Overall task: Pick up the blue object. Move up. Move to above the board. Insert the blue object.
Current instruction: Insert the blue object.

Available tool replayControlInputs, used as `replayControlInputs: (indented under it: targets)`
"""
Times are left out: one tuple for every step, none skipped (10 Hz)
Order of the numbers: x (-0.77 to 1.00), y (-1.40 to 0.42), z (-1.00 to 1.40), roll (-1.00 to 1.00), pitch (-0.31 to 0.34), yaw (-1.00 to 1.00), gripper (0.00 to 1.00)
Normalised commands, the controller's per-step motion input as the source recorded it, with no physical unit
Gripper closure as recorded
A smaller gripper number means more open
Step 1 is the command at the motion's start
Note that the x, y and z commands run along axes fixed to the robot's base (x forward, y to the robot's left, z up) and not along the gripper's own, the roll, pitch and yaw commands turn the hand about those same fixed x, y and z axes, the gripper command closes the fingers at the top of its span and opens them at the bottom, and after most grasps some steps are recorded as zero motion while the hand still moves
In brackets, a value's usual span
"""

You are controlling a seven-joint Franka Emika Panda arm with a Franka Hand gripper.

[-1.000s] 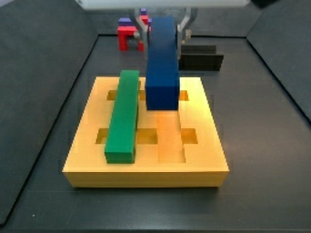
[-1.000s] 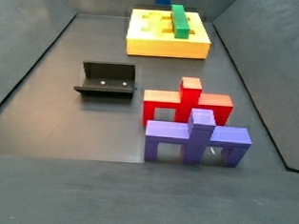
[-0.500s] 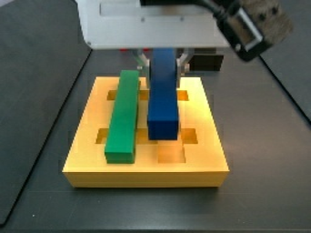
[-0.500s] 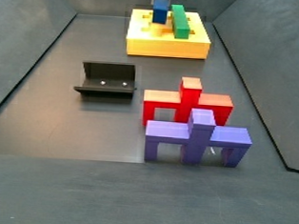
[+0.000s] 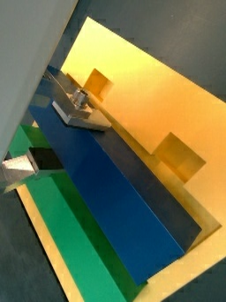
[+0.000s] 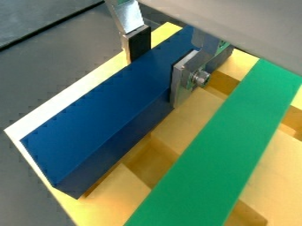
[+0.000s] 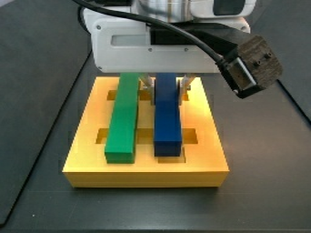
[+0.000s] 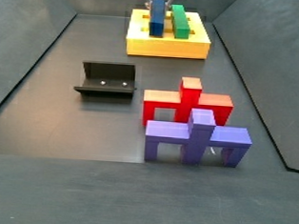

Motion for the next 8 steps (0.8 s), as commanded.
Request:
replayControlInputs:
  targets:
    - [0.05, -0.06, -0.16, 0.11, 0.021, 0.01, 1.0]
    - [0.01, -0.04, -0.19, 0.14, 0.019, 0.05, 1.0]
    - [0.06, -0.07, -0.21, 0.16, 0.019, 0.09, 1.0]
    - [0.2, -0.09, -0.27, 0.12, 0.03, 0.09, 1.0]
    - [0.28, -0.14, -0.25, 0.13, 0.044, 0.11, 1.0]
    - [0.21, -0.18, -0.24, 0.11, 0.023, 0.12, 1.0]
    - [0.15, -0.11, -0.27, 0.07, 0.006, 0.11, 1.0]
    - [0.03, 0.0, -0.28, 0.08, 0.0, 0.08, 1.0]
